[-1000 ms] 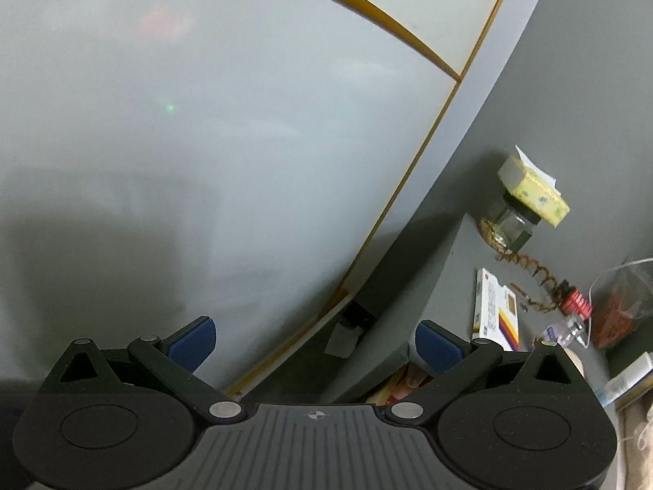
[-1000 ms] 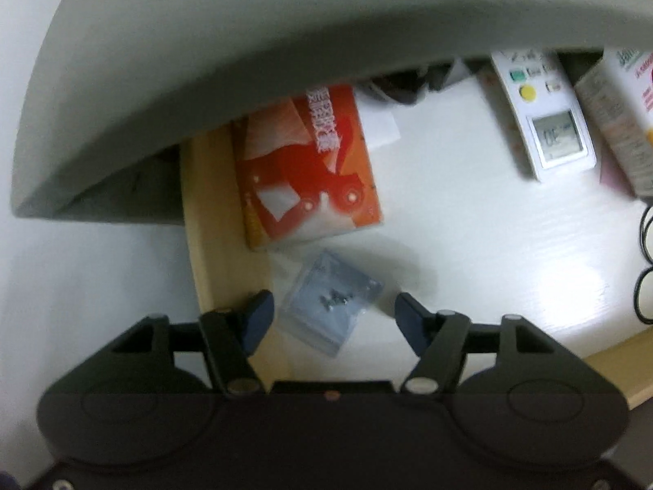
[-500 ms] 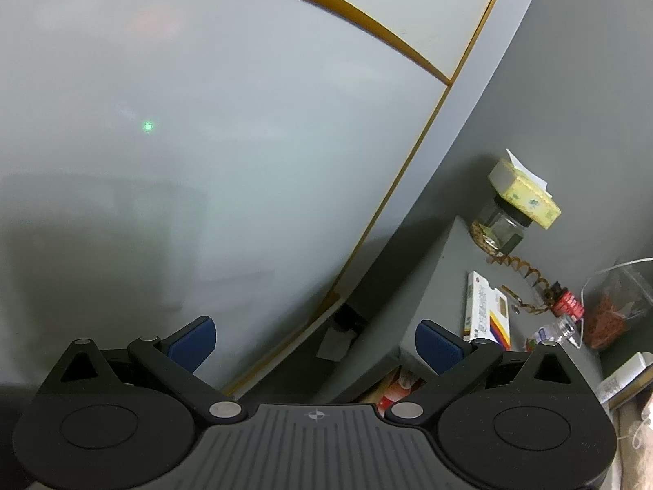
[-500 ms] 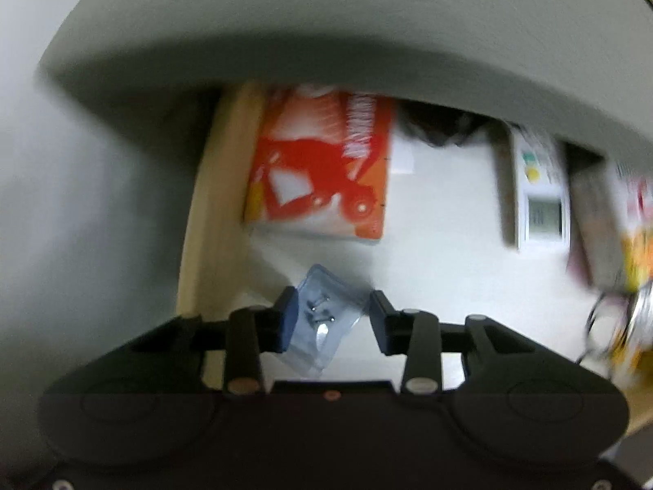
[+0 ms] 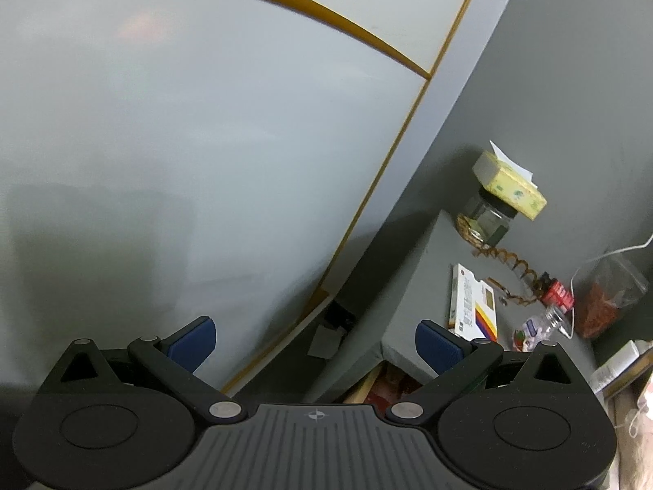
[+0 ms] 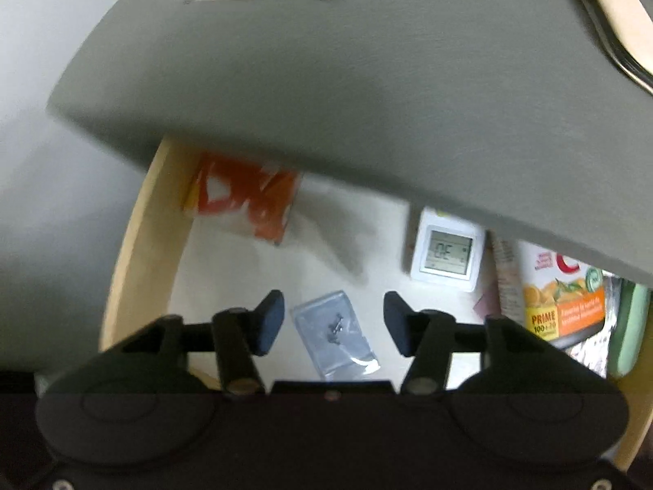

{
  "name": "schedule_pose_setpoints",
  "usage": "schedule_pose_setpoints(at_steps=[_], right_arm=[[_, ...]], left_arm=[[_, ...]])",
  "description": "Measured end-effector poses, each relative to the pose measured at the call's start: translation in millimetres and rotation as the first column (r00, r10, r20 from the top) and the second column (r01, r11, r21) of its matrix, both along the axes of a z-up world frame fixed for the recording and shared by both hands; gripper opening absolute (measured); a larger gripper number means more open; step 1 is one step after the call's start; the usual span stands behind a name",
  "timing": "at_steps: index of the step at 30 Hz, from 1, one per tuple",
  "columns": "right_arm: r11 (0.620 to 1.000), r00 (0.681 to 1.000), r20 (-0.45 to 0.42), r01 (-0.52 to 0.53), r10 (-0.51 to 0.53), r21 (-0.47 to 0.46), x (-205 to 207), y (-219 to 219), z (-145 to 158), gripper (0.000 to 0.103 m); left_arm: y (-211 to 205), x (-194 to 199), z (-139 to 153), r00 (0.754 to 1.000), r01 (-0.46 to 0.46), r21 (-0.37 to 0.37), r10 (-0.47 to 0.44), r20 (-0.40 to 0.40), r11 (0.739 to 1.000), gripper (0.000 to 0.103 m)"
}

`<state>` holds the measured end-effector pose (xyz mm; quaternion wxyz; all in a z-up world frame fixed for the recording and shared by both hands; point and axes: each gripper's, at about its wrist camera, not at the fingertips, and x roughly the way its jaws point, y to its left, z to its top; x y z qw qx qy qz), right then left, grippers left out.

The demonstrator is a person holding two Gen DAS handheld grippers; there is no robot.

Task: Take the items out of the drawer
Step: 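Lower the right tool into the drawer and grasp the small clear bag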

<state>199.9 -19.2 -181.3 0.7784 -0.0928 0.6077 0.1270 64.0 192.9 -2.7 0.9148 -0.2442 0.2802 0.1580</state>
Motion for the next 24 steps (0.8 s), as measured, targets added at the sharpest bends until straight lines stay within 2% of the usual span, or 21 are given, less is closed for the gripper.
schedule_pose_setpoints(at_steps=[2, 4, 5, 6, 10, 11, 12, 14, 15, 19, 24], right_arm=[[0.997, 0.998, -0.005, -0.065, 0.065, -0.051, -9, 9, -12, 0.056], [0.986, 0.992, -0.013, -0.130, 0.129, -0.101, -17, 17, -23, 0.051], [0.987, 0.991, -0.013, -0.130, 0.130, -0.099, -18, 18, -24, 0.039], [0.994, 0.995, -0.037, -0.090, 0.088, -0.058, -15, 13, -24, 0.037], [0.998, 0.997, -0.050, -0.056, 0.057, 0.006, -15, 1, -22, 0.034], [0.999, 0.997, -0.050, -0.050, 0.051, 0.018, -14, -1, -21, 0.019], [0.998, 0.998, -0.046, -0.028, 0.031, 0.062, -15, -10, -17, 0.018], [0.992, 1.000, -0.021, -0.015, 0.017, 0.121, -18, -28, -4, 0.003], [0.990, 1.000, -0.013, -0.016, 0.018, 0.139, -20, -36, 1, 0.000], [0.991, 1.000, 0.016, -0.003, 0.000, 0.137, -29, -64, 11, 0.000], [0.990, 1.000, 0.011, -0.004, 0.003, 0.139, -18, -72, 10, 0.000]], left_arm=[[0, 0, -1, 1.000, 0.002, 0.006, -0.002, -0.006, 1.000, 0.103], [1, -1, -1, 1.000, -0.002, 0.006, 0.002, -0.007, 1.000, 0.103], [2, -2, 0, 1.000, -0.006, 0.007, 0.006, -0.008, 1.000, 0.103], [2, -2, 0, 1.000, -0.009, 0.007, 0.009, -0.009, 1.000, 0.103], [2, -1, -1, 1.000, -0.014, 0.013, 0.014, -0.012, 1.000, 0.103], [2, -1, -1, 1.000, -0.012, 0.014, 0.012, -0.014, 1.000, 0.103], [1, 0, -1, 1.000, -0.009, 0.018, 0.010, -0.017, 1.000, 0.103], [-1, 2, -2, 1.000, 0.004, 0.021, -0.003, -0.023, 1.000, 0.103], [-1, 3, -2, 1.000, 0.011, 0.018, -0.011, -0.024, 1.000, 0.103], [-9, 6, -2, 0.999, 0.029, 0.031, -0.028, -0.024, 0.999, 0.103], [-20, 8, 0, 0.998, 0.055, 0.058, -0.053, -0.026, 0.997, 0.103]])
